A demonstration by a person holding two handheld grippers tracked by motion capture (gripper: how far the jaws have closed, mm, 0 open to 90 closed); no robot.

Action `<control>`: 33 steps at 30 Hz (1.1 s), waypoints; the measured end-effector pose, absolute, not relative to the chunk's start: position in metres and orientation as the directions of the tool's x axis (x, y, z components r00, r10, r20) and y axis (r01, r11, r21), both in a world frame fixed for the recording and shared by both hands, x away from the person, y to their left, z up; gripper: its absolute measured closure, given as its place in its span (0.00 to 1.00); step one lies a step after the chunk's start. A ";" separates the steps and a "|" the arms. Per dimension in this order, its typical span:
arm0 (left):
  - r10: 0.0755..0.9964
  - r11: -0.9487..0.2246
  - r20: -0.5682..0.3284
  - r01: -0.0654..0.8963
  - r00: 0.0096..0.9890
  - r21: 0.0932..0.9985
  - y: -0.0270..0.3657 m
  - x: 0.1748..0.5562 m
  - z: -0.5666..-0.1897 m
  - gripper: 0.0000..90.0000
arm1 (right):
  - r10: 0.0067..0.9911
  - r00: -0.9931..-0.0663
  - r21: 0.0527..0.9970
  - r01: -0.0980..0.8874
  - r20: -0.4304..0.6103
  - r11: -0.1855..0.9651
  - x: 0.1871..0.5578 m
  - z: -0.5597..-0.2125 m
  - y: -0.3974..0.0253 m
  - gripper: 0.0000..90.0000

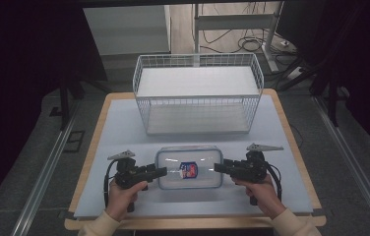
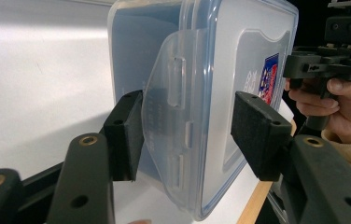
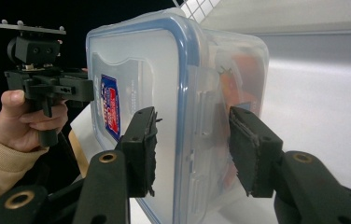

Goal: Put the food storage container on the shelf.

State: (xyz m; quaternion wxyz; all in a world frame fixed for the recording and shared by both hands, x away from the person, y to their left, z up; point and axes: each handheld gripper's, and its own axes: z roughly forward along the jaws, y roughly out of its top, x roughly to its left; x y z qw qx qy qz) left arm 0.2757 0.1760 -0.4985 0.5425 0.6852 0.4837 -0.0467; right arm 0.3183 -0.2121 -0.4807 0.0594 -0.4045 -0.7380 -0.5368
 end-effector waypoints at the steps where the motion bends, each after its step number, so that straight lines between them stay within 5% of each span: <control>1: 0.612 0.058 -0.588 0.712 0.528 0.699 0.176 0.276 -0.497 0.51 | 0.533 -0.665 0.744 0.661 0.523 0.095 0.319 -0.479 -0.212 0.60; 33: 0.607 0.068 -0.530 0.625 0.593 0.777 0.174 0.300 -0.426 0.51 | 0.539 -0.708 0.812 0.579 0.456 0.072 0.340 -0.403 -0.214 0.59</control>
